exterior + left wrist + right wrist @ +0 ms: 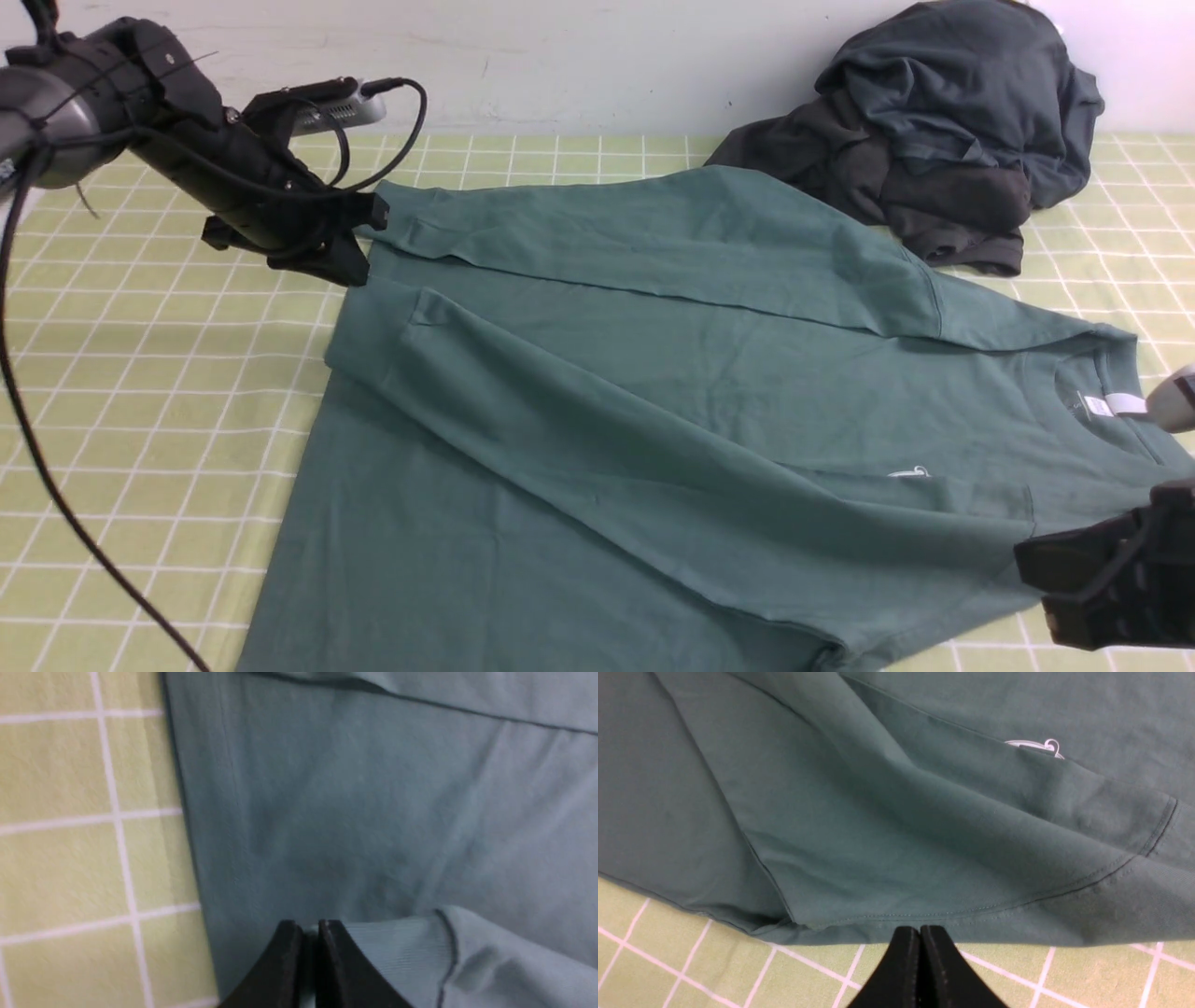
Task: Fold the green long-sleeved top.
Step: Use the left arm to drag and place the cuff at the centered position on the left edge of the fabric, then use the left arm to clamp the cuff farthest from it
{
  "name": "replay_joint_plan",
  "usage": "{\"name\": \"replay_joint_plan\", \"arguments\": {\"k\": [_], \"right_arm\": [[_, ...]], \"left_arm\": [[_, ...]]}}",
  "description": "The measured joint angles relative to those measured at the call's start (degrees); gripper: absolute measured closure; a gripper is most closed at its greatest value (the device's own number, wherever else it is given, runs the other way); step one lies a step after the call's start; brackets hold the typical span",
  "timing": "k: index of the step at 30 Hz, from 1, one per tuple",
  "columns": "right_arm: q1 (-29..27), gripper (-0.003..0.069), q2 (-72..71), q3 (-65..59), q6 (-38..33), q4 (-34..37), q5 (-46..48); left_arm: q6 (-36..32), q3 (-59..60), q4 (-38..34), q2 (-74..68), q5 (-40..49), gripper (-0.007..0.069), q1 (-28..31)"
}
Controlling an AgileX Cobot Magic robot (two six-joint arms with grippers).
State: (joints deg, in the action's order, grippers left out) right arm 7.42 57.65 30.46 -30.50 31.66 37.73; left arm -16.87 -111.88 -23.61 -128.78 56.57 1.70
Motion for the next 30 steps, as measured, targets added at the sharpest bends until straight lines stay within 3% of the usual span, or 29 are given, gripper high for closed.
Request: {"name": "replay_joint_plan", "arguments": {"k": [6,10,19,24,25,26,28,29,30], "right_arm": [[0.00,0.0671,0.00,0.00,-0.80,0.00,-1.43],[0.00,0.0671,0.00,0.00,-0.80,0.21,-5.37],[0.00,0.0671,0.00,0.00,-0.80,0.65,-8.99],[0.00,0.0671,0.00,0.00,-0.80,0.77,-9.49],[0.00,0.0671,0.00,0.00,-0.80,0.84,-9.49],[0.00,0.0671,0.00,0.00,-0.80,0.84,-9.49],[0.00,0.0671,0.00,0.00,-0.80,0.89,-9.49],[0.00,0.0671,0.00,0.00,-0.80,0.89,-9.49],[0.00,0.0671,0.00,0.00,-0.80,0.89,-9.49]], "left_arm": [[3.41,-14.56,4.21,-8.33,0.06,0.0353,0.00],[5.12,-20.05,4.40,-14.07,-4.93,0.0237,0.00],[7.69,-21.47,2.98,-21.23,-23.99,0.0204,0.00],[5.95,-21.52,0.09,-22.23,-27.46,0.0262,-0.07],[4.55,-21.52,-0.69,-22.34,-27.74,0.0333,-0.13],[4.55,-21.52,-0.69,-22.34,-27.71,0.0343,-0.19],[1.92,-21.52,-1.51,-22.15,-26.61,0.0509,-0.50],[1.73,-21.52,-1.60,-22.15,-26.46,0.0509,-0.58],[0.13,-21.52,-2.05,-21.67,-24.78,0.0575,-0.75]]}}
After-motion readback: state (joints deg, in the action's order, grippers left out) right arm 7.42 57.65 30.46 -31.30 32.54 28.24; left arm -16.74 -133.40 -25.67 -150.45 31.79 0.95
